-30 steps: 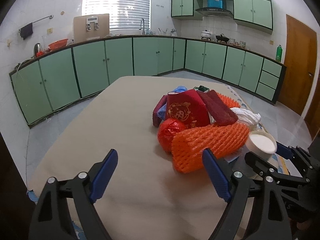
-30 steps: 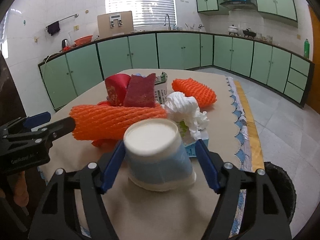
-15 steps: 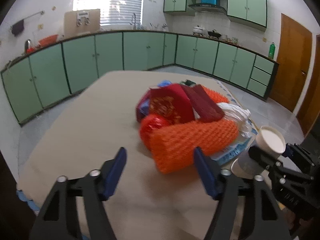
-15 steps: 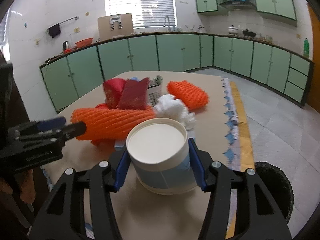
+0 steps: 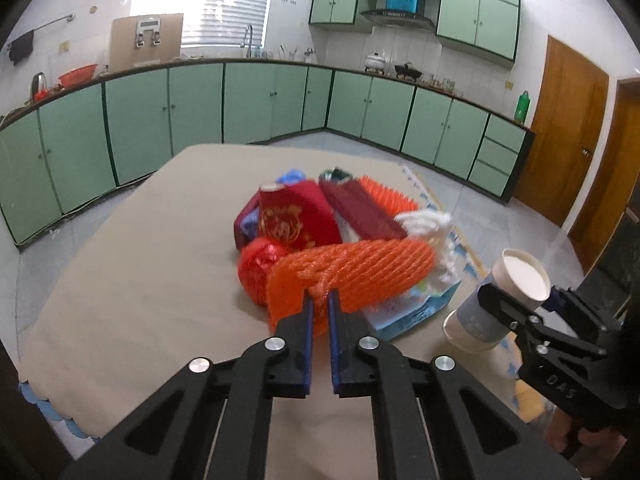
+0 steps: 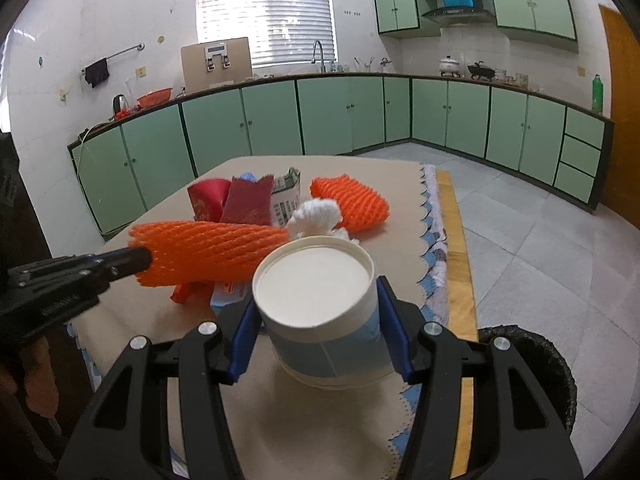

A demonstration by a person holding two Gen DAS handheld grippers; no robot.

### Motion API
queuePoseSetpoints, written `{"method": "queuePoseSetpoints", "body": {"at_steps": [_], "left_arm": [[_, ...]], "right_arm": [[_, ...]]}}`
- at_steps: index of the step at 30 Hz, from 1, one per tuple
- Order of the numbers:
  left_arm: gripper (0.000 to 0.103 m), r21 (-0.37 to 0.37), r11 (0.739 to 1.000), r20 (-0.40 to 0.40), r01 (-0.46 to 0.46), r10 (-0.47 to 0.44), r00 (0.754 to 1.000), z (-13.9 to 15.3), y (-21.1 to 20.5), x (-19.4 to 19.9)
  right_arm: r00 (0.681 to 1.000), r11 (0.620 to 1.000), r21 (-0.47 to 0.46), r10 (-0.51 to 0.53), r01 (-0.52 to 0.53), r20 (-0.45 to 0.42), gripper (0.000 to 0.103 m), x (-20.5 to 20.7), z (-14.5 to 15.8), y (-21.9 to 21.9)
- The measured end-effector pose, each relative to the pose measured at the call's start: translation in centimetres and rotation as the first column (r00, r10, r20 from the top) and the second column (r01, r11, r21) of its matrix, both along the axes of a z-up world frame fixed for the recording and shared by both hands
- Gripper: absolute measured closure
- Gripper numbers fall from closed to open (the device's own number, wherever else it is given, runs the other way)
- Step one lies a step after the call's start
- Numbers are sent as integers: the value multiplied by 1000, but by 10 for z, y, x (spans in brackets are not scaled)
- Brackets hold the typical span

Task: Collect trash
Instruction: 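Grasp the long orange foam net with the left gripper and lift it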

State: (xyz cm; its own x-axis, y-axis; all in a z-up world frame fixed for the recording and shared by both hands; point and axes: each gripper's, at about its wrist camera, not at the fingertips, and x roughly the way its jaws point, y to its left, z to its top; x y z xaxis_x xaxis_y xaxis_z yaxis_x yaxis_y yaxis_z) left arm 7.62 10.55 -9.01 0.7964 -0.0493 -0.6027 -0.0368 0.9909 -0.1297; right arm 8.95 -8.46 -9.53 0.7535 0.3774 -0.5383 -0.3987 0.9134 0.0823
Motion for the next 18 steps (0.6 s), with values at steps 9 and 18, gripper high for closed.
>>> {"method": "queuePoseSetpoints", "body": {"at_steps": [9, 18], "left_arm": [[97, -26, 999, 73, 26, -24, 997, 38, -5, -16], [97, -51, 992, 137, 119, -111, 984, 65, -28, -23]], "right_arm": [[999, 999, 24, -26, 25, 45, 50, -7, 21, -14], [994, 997, 42, -74, 71, 77, 50, -13, 36, -36]]}}
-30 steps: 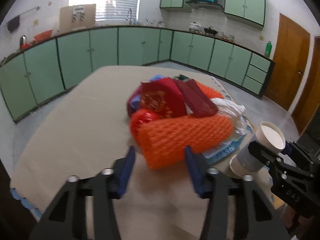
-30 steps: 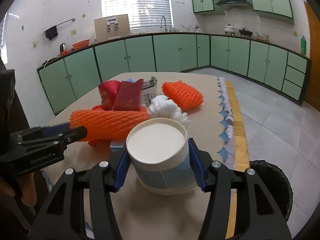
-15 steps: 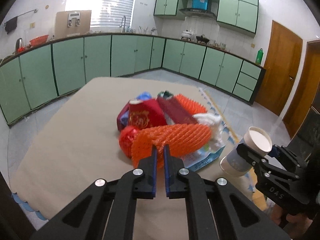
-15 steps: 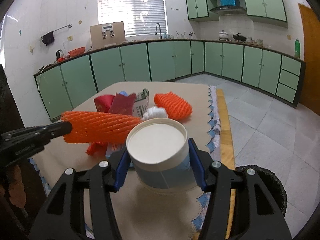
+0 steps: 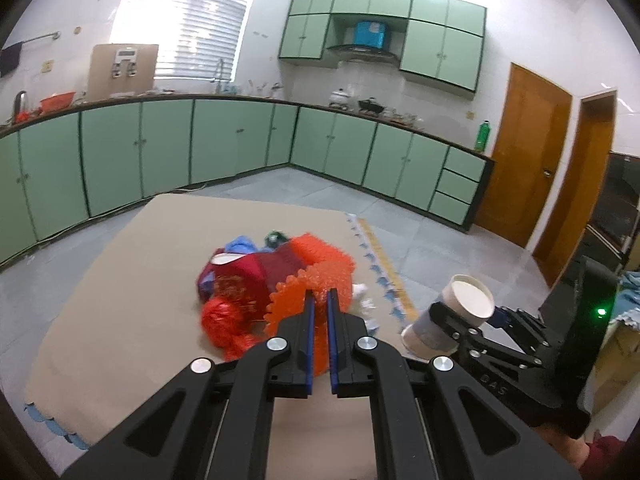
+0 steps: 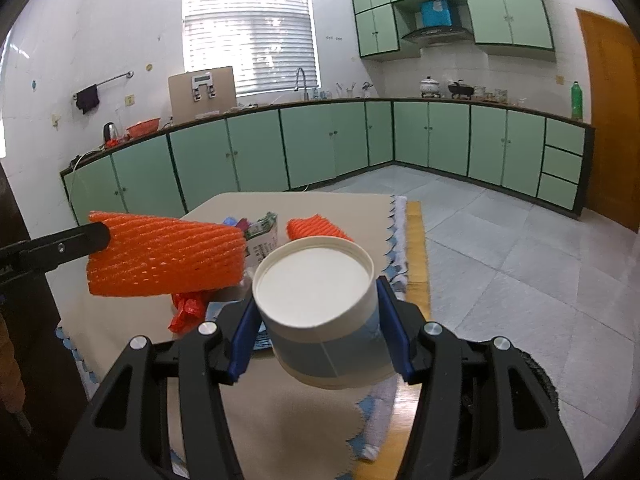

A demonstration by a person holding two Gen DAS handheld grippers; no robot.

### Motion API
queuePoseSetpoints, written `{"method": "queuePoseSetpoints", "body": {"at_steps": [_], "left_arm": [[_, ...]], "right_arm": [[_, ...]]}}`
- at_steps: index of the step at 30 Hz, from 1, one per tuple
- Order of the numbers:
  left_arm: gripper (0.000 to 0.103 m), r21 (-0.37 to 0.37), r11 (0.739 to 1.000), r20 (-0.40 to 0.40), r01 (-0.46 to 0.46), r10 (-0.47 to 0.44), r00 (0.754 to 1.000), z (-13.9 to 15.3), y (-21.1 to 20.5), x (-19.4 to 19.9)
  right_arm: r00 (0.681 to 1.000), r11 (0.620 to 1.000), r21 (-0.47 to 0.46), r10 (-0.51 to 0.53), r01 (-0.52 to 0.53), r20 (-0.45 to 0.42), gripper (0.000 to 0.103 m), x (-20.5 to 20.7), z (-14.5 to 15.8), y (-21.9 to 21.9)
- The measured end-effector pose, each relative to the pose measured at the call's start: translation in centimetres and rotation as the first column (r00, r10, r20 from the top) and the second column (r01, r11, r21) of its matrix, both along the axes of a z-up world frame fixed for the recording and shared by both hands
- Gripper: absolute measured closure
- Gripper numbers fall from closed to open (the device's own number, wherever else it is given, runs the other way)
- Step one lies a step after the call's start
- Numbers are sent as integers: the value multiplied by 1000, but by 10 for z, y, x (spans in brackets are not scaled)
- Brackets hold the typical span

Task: Collect trash
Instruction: 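Grasp the long orange foam net with the left gripper and lift it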

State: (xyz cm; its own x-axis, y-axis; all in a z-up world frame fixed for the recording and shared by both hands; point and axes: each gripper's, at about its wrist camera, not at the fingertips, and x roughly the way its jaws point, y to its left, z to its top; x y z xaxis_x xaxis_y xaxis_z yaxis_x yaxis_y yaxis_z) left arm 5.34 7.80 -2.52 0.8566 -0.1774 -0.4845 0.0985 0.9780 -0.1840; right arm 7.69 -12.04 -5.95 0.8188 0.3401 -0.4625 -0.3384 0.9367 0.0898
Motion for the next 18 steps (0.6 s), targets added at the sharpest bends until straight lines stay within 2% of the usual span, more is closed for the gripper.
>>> {"method": "queuePoseSetpoints", "body": {"at_steps": [11, 18], "left_arm": [[97, -6, 989, -16, 151, -151, 988, -6, -51, 17], [97, 20, 958, -24, 285, -284, 959, -20, -109, 40]], "right_arm": [[990, 990, 7, -140, 140, 31, 50, -6, 11, -57], [961, 962, -5, -273, 273, 34, 50, -7, 4, -110]]}}
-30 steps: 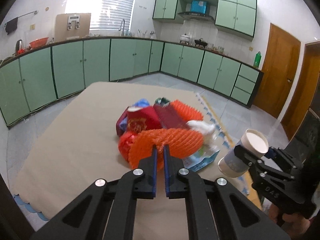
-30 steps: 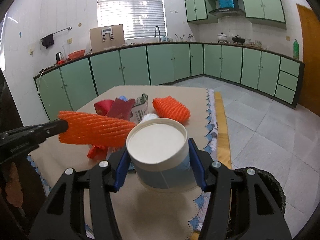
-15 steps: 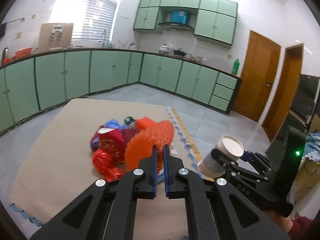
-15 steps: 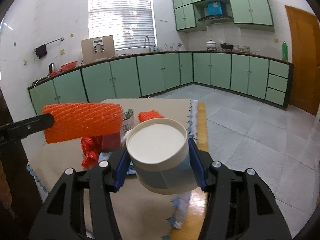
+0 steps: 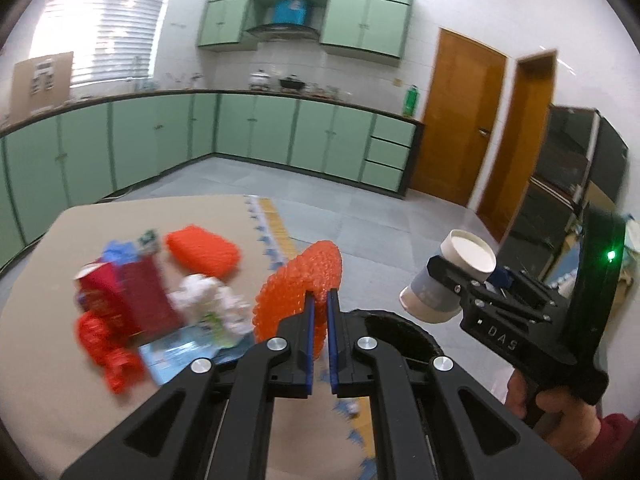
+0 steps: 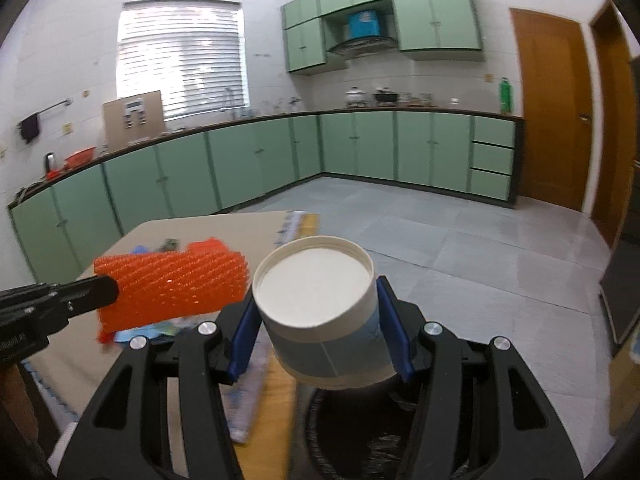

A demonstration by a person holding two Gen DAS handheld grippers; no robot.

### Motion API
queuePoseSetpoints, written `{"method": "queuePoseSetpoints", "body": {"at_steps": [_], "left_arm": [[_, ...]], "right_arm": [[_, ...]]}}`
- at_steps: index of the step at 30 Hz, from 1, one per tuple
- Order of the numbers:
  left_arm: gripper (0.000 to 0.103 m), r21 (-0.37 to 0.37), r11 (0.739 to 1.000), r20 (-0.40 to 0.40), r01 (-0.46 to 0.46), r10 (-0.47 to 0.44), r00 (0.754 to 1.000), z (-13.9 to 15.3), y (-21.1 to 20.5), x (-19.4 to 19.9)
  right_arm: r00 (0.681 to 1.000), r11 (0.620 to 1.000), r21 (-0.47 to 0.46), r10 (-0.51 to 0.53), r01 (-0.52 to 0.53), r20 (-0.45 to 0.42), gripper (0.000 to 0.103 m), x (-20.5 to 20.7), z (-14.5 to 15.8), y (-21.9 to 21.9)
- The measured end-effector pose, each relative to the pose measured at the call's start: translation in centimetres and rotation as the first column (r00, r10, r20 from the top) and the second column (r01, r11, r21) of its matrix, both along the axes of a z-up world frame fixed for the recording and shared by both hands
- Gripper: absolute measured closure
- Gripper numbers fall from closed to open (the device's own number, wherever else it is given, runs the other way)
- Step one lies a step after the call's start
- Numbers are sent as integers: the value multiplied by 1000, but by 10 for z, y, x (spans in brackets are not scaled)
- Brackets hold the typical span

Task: Collect trash
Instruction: 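Carry both items over the bin and open both grippers to drop them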

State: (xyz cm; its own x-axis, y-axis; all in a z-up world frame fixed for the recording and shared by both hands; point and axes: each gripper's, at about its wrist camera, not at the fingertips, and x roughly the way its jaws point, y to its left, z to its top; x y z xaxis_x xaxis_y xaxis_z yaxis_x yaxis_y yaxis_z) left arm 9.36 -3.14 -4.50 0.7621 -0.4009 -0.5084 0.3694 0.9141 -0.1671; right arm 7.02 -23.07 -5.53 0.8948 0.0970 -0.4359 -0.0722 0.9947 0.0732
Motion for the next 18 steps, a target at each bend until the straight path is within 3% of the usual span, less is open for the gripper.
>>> {"method": "queuePoseSetpoints", "body": {"at_steps": [11, 18], "left_arm": [[97, 28, 986, -49, 167, -166, 985, -31, -91, 40], [97, 29, 976, -146, 215, -209, 967, -60, -129, 66]], "right_arm": [[983, 984, -20, -176, 176, -54, 50, 15, -37, -85], [967, 976, -13, -217, 217, -130, 48, 32, -71, -111]]}}
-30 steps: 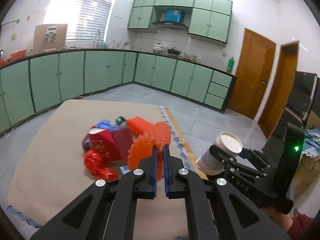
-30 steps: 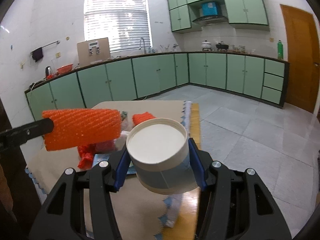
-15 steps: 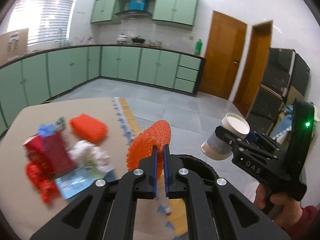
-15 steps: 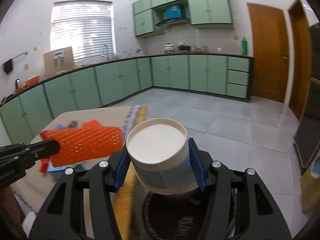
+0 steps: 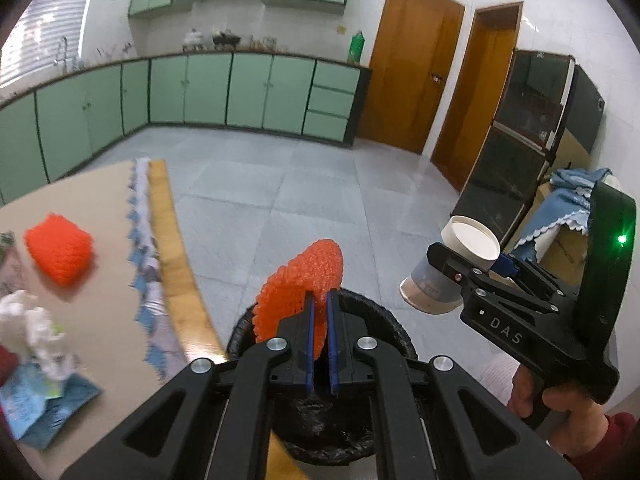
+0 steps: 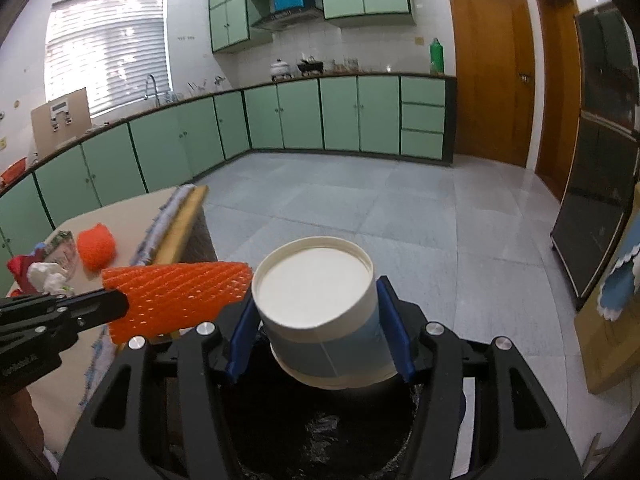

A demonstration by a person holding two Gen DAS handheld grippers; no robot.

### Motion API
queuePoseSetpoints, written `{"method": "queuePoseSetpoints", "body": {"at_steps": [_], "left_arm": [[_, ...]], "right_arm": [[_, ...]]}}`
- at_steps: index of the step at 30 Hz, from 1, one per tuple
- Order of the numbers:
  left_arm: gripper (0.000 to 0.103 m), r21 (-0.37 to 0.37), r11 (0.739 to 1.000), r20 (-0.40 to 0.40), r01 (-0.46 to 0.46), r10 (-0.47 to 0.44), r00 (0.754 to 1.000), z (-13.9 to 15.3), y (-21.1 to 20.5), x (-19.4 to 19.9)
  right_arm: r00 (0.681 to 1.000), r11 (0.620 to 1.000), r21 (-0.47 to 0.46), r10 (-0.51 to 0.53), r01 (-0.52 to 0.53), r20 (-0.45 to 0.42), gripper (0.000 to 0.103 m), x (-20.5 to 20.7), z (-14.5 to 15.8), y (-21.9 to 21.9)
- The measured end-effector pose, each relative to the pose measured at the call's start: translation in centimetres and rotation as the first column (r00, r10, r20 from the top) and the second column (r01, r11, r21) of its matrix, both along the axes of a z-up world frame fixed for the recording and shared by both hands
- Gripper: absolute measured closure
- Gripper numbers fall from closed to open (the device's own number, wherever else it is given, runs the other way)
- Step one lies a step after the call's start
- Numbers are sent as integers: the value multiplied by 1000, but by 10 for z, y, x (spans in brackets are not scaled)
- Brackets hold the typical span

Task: Collect trash
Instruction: 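Carry both items over the bin and open both grippers to drop them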

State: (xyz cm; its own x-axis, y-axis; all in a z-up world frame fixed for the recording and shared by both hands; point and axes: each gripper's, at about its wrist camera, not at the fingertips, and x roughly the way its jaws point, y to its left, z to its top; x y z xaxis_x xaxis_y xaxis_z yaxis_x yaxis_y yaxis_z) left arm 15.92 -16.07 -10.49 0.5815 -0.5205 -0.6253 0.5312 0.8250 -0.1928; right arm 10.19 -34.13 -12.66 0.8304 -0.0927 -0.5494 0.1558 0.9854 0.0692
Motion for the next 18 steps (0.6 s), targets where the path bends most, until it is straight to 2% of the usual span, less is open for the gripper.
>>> {"method": "queuePoseSetpoints", "body": {"at_steps": [5, 7, 10, 13, 15, 18], "left_arm": [[95, 24, 999, -63, 30, -28, 998, -19, -20, 16], [81, 23, 999, -85, 38, -36, 996, -23, -24, 20], [72, 20, 999, -100, 42, -40, 994, -27, -25, 21], [62, 18, 999, -97, 33, -31, 995, -25, -20, 20], [61, 15, 1000, -86, 12, -11, 996, -21, -12, 19], [55, 14, 999, -44, -38, 39, 998, -12, 6, 16]], "right_arm": [[999, 1000, 2, -21, 21, -47, 39, 12, -20, -10], [998, 999, 11, -32, 33, -62, 36, 15, -28, -16], [996, 998, 18, -54, 55, -72, 32, 17, -32, -21], [995, 997, 16, -76, 78, -62, 23, 16, -32, -24], [994, 996, 3, -92, 93, -50, 14, 14, -30, -21], [996, 996, -2, -89, 89, -31, 11, 12, -22, -17]]}}
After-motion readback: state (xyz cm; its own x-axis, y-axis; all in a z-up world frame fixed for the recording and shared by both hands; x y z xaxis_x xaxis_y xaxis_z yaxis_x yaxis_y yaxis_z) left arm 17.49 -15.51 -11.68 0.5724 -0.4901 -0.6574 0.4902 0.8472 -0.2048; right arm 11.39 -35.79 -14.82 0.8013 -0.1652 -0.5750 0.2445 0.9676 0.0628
